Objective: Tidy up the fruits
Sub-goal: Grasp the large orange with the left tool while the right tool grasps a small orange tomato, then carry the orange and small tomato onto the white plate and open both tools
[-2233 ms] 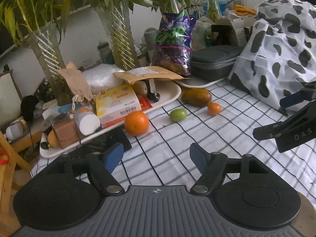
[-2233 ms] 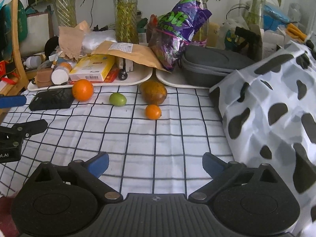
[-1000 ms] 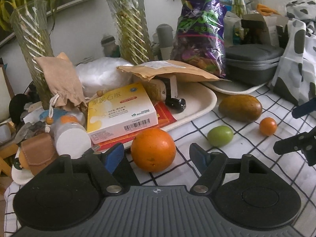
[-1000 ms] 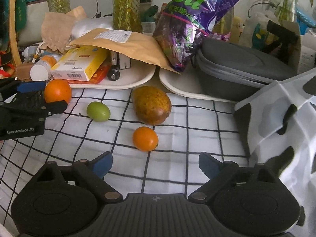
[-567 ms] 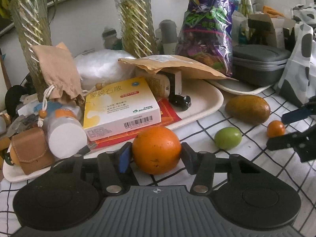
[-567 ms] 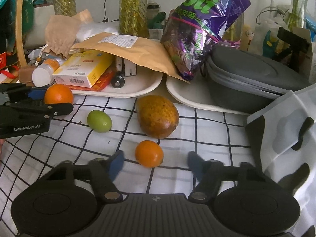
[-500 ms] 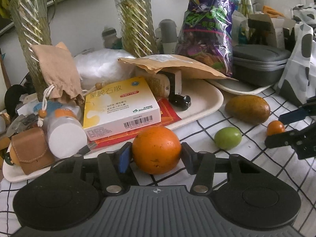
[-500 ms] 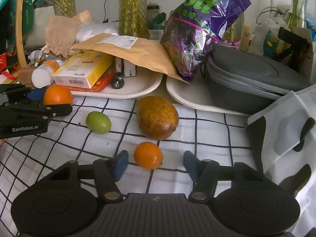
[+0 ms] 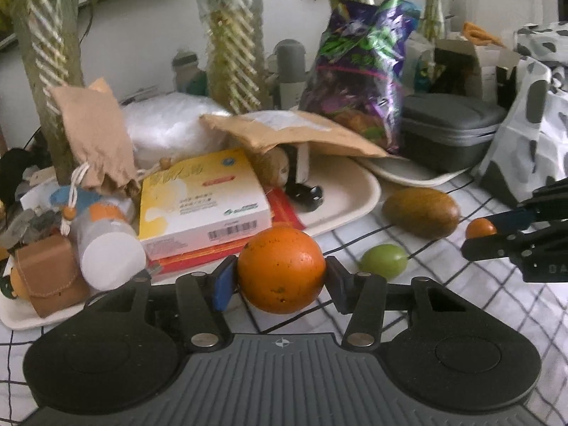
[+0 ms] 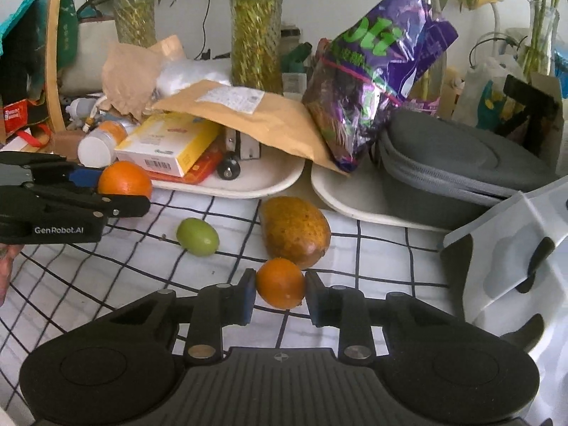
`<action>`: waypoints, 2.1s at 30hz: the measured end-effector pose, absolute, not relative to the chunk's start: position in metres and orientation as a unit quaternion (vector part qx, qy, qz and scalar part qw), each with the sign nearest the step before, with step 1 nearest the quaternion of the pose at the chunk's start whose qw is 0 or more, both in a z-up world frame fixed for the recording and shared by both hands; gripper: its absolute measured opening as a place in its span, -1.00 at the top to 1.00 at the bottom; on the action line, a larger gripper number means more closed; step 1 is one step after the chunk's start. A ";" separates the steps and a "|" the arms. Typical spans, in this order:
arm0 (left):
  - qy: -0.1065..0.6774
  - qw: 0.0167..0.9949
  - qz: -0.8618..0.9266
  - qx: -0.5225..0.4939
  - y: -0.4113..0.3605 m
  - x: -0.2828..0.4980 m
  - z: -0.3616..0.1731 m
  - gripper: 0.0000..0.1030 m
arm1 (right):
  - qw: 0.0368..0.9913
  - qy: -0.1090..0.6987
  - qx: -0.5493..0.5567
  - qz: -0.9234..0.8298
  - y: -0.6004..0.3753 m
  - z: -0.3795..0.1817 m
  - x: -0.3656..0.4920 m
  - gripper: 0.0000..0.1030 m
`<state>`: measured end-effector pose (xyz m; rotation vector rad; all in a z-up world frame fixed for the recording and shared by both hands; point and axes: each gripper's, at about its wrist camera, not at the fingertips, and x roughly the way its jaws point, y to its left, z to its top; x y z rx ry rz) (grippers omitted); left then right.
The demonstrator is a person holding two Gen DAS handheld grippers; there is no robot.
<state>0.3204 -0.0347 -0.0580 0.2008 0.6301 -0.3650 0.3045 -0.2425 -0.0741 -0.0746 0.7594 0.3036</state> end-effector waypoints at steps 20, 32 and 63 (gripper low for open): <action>0.299 0.925 -0.216 0.097 -0.036 0.238 -0.003 0.03 | 0.914 0.365 -0.017 0.176 -0.241 -0.032 0.235 0.41; 0.307 0.913 -0.251 0.096 -0.042 0.177 0.013 0.02 | 0.917 0.358 -0.020 0.175 -0.239 -0.013 0.177 0.41; 0.409 0.863 -0.294 0.048 -0.045 0.133 -0.014 -0.31 | 0.906 0.378 -0.007 0.192 -0.238 -0.005 0.098 0.41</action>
